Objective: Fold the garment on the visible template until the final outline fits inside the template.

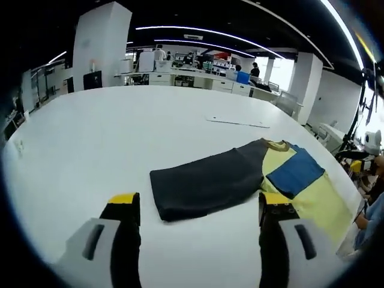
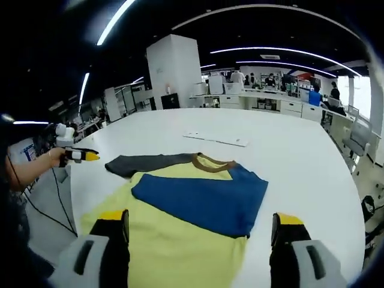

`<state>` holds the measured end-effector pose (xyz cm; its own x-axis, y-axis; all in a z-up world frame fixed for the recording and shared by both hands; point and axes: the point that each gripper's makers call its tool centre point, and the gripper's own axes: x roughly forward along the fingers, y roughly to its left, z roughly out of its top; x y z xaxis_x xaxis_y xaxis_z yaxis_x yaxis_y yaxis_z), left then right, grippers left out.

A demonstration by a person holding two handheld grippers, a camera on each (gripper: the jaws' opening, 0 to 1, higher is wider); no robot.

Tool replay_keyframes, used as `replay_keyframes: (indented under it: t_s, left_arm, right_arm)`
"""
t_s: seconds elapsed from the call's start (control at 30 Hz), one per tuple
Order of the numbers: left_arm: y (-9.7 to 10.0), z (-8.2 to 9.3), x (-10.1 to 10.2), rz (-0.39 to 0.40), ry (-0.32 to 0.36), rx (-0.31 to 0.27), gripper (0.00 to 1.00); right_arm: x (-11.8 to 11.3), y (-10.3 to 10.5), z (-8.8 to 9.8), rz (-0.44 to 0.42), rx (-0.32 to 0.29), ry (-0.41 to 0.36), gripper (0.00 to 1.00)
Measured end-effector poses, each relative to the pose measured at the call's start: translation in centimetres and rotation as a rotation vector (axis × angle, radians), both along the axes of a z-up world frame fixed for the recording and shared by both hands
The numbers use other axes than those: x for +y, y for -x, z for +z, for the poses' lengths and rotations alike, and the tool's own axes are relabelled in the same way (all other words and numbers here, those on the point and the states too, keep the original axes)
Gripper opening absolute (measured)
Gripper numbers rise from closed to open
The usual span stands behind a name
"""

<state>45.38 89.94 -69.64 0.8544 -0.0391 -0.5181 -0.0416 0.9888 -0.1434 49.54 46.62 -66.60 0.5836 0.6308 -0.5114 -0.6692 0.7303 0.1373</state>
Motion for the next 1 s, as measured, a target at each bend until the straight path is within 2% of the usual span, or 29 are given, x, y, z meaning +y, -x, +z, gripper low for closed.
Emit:
replay_keyframes:
  t_s: [0.2,0.57,0.87,1.0]
  left_arm:
    - [-0.5,-1.7,1.7,0.047,-0.006,0.021,0.70]
    - [-1.1,-4.2,3.8,0.136,0.003,0.027,0.50]
    - [-1.0,-5.7,4.2,0.164,0.012,0.061,0.40]
    - [-0.9,-6.1,4.1,0.177,0.029,0.067,0.26]
  right_arm:
    - [0.7,1.3,0.8,0.032,-0.013,-0.043,0.99]
    - [0.4,2.6,1.7,0.003,-0.048,-0.069,0.98]
    - [-0.5,3.6,0.8,-0.006,-0.031,-0.038,0.98]
    - [-1.0,3.6,0.9,-0.029,-0.029,-0.039,0.98]
